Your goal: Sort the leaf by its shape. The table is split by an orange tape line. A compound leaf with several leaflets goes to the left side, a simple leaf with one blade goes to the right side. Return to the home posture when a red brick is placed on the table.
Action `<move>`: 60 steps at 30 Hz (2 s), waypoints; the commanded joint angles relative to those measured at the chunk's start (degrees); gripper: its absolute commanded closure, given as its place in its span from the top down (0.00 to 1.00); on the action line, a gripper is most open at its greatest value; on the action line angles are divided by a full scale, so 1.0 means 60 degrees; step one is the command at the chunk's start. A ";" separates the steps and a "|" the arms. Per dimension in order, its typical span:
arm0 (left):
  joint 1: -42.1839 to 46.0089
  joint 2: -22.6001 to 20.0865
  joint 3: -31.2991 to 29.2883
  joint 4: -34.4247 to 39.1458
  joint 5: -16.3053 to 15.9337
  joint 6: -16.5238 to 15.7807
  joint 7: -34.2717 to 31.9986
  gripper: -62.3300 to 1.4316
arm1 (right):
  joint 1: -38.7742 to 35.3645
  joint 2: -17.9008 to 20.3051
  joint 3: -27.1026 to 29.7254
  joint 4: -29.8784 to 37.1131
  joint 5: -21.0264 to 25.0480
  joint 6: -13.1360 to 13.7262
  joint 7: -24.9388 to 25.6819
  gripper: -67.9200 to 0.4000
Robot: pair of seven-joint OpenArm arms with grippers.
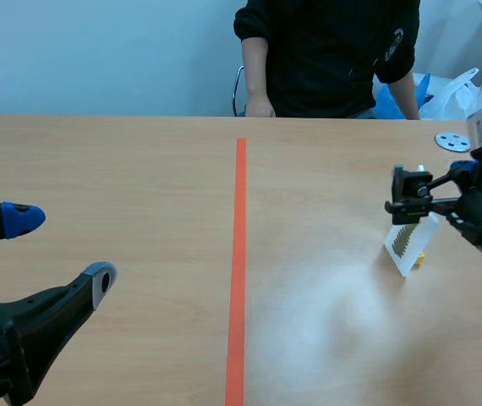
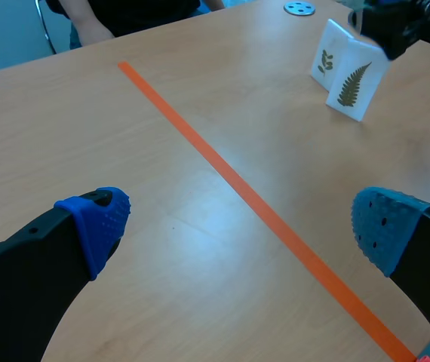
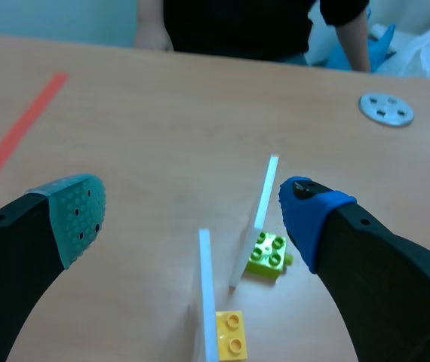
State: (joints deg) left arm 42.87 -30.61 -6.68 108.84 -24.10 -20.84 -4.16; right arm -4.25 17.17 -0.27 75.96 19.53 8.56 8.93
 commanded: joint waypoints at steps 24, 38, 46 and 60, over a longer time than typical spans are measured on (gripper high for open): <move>-0.0007 0.0069 -0.0033 0.0135 -0.0091 0.0018 -0.0124 1.00 | -0.6218 0.1497 0.1399 0.6881 0.2036 0.1621 -0.1508 1.00; -0.0007 0.0069 -0.0033 0.0135 -0.0095 0.0018 -0.0127 1.00 | -0.6492 0.1475 0.1483 0.6976 0.2036 0.1796 -0.1552 1.00; -0.0007 0.0069 -0.0033 0.0135 -0.0095 0.0018 -0.0131 1.00 | -0.6484 0.1475 0.1483 0.6976 0.2036 0.1876 -0.1690 1.00; -0.0007 0.0069 -0.0033 0.0135 -0.0095 0.0015 -0.0157 1.00 | -0.6484 0.1475 0.1483 0.6976 0.2036 0.1872 -0.1650 1.00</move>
State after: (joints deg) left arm 42.87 -30.61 -6.68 108.84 -24.10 -20.84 -4.16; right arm -43.68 25.87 7.84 117.91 31.33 19.79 -2.00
